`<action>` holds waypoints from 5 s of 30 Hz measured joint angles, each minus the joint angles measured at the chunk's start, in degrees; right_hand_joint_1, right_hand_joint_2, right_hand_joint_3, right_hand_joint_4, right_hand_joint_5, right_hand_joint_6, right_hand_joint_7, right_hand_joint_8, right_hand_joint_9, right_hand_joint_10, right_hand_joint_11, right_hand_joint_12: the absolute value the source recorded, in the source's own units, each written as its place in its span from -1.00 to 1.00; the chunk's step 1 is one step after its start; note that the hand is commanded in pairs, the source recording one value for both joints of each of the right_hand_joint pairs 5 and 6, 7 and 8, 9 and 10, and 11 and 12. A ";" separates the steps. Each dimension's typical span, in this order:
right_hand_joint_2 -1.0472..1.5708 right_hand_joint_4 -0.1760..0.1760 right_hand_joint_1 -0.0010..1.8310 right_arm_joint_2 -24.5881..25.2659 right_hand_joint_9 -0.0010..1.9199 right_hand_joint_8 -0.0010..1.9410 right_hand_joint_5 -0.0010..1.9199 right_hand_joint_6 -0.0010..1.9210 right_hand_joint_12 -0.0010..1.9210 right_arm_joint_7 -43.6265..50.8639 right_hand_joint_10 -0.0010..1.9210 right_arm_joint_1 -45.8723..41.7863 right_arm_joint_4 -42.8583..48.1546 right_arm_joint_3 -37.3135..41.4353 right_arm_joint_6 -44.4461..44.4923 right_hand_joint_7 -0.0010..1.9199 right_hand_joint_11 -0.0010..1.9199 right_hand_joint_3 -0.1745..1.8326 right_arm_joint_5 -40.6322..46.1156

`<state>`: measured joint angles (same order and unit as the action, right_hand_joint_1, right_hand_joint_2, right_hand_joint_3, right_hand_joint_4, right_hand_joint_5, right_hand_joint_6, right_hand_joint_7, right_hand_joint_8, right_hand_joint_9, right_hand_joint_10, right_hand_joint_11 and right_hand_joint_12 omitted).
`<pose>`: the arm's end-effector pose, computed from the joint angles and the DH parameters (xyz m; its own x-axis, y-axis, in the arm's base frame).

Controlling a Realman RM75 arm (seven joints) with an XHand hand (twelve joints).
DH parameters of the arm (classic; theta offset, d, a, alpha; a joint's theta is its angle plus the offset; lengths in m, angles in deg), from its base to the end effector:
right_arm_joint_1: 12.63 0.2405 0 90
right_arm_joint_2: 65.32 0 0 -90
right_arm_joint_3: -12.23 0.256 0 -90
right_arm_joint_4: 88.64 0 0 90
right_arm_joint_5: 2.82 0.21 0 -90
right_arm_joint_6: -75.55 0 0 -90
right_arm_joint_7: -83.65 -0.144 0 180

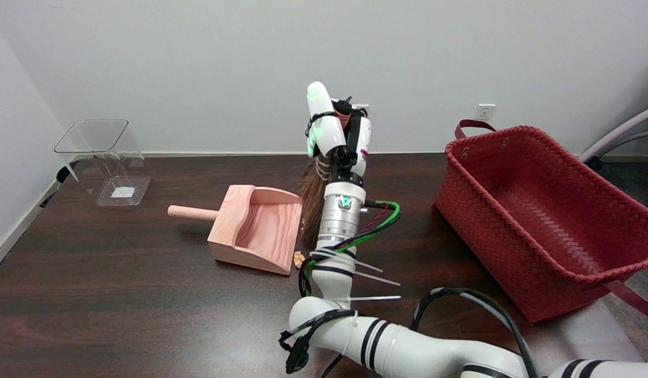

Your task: Sweep the paper balls into the dustpan.

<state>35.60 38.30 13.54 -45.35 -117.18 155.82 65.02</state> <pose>-0.2344 -0.3801 0.1419 -0.2842 0.3864 0.8775 -0.8593 -0.5086 -0.0543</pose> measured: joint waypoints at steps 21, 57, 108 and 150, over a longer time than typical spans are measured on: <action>1.00 0.00 -0.23 -3.48 1.00 0.98 1.00 1.00 1.00 12.37 1.00 -0.49 1.38 -0.31 -12.57 1.00 1.00 -0.96 -5.56; 1.00 0.00 -0.29 0.28 1.00 0.98 1.00 1.00 1.00 16.17 1.00 1.17 -7.84 -0.46 -21.56 1.00 1.00 -0.86 -6.58; 1.00 0.00 -0.26 -3.00 1.00 0.98 1.00 1.00 1.00 -0.56 1.00 4.15 2.89 0.36 -12.99 1.00 1.00 -0.92 -2.72; 1.00 0.00 -0.32 -8.73 1.00 0.98 1.00 1.00 1.00 1.68 1.00 7.31 -9.62 1.09 -26.94 1.00 1.00 -0.80 -11.46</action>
<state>26.87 39.98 20.85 -54.97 -116.09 128.88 53.56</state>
